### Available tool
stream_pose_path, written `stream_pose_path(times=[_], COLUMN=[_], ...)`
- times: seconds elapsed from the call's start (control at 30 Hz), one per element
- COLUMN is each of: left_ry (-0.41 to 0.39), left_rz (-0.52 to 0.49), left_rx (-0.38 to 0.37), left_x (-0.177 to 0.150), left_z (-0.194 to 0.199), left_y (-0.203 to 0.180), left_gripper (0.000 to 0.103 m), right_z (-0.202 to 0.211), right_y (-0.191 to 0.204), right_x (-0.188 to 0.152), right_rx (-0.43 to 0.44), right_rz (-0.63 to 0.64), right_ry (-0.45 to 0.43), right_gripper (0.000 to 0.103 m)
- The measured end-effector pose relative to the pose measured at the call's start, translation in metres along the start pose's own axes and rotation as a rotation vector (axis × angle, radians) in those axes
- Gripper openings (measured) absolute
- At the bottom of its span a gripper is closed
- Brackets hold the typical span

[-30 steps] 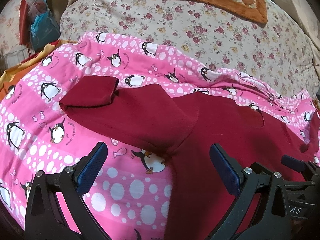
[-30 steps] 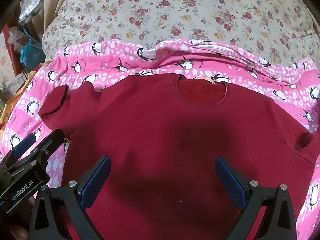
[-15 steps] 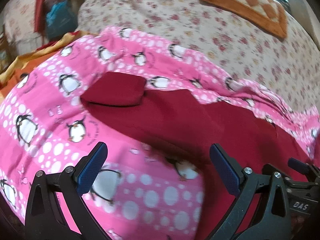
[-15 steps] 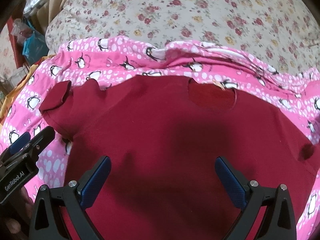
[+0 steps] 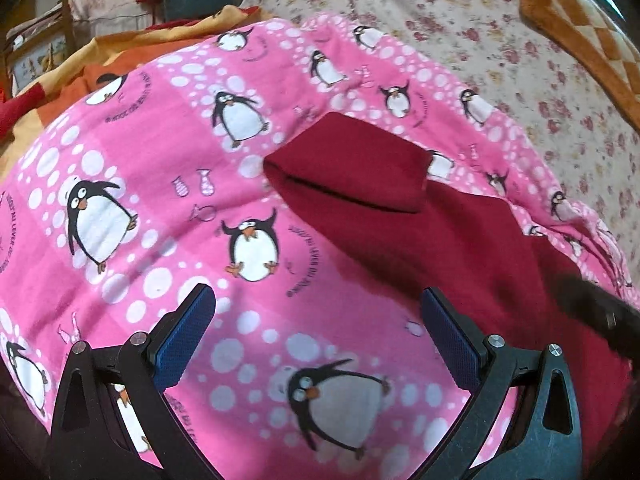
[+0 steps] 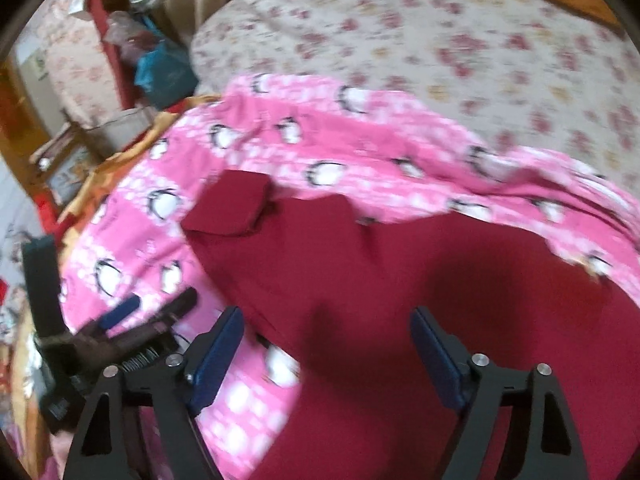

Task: Fold small clothes

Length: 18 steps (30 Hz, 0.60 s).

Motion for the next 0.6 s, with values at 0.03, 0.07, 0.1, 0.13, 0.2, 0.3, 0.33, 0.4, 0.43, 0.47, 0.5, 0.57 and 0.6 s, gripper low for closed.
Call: stream_pose_path(times=[0.03, 0.07, 0.1, 0.13, 0.2, 0.3, 0.33, 0.4, 0.43, 0.47, 0.5, 0.57, 0.6], left_ry=[0.008, 0.017, 0.024, 0.031, 0.048, 0.067, 0.07, 0.075, 0.077, 0.079, 0.079, 0.078, 0.081], left_rz=[0.0, -0.002, 0.001, 0.005, 0.006, 0.006, 0.006, 0.012, 0.014, 0.016, 0.017, 0.016, 0.013], left_rx=[0.012, 0.022, 0.027, 0.027, 0.029, 0.036, 0.037, 0.035, 0.035, 0.035, 0.034, 0.039, 0.041], left_x=[0.0, -0.001, -0.001, -0.001, -0.001, -0.002, -0.002, -0.001, -0.001, -0.001, -0.001, -0.001, -0.002], left_z=[-0.002, -0.004, -0.006, -0.008, -0.014, -0.019, -0.02, -0.023, -0.023, -0.024, -0.024, -0.025, -0.026], left_y=[0.002, 0.003, 0.005, 0.005, 0.006, 0.007, 0.008, 0.008, 0.008, 0.009, 0.009, 0.009, 0.009], left_gripper=[0.102, 0.102, 0.102, 0.102, 0.102, 0.102, 0.102, 0.102, 0.102, 0.102, 0.102, 0.102, 0.102], right_z=[-0.006, -0.016, -0.025, -0.034, -0.054, -0.083, -0.09, -0.106, -0.11, -0.115, -0.119, -0.13, -0.136], right_y=[0.004, 0.01, 0.015, 0.018, 0.026, 0.033, 0.034, 0.039, 0.041, 0.045, 0.047, 0.052, 0.053], right_x=[0.005, 0.012, 0.019, 0.024, 0.035, 0.047, 0.051, 0.06, 0.063, 0.068, 0.073, 0.078, 0.078], right_rx=[0.02, 0.056, 0.085, 0.115, 0.16, 0.181, 0.187, 0.209, 0.218, 0.226, 0.222, 0.211, 0.212], right_rz=[0.004, 0.003, -0.003, -0.014, -0.025, -0.024, -0.024, -0.029, -0.031, -0.027, -0.018, 0.004, 0.004], right_ry=[0.005, 0.018, 0.03, 0.042, 0.065, 0.095, 0.099, 0.1, 0.099, 0.094, 0.088, 0.091, 0.106], right_gripper=[0.08, 0.076, 0.076, 0.075, 0.075, 0.075, 0.075, 0.074, 0.074, 0.072, 0.069, 0.048, 0.041])
Point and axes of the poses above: each gripper's, at about its wrist camera, not at the fingertips, and z roughly against the way its jaws point, y to its left, x to its top, the point moved 8 cm from there along -z, roughly the way its jaws point, and after that the axes turned 5 degrees about y, right-handed, at the moved point
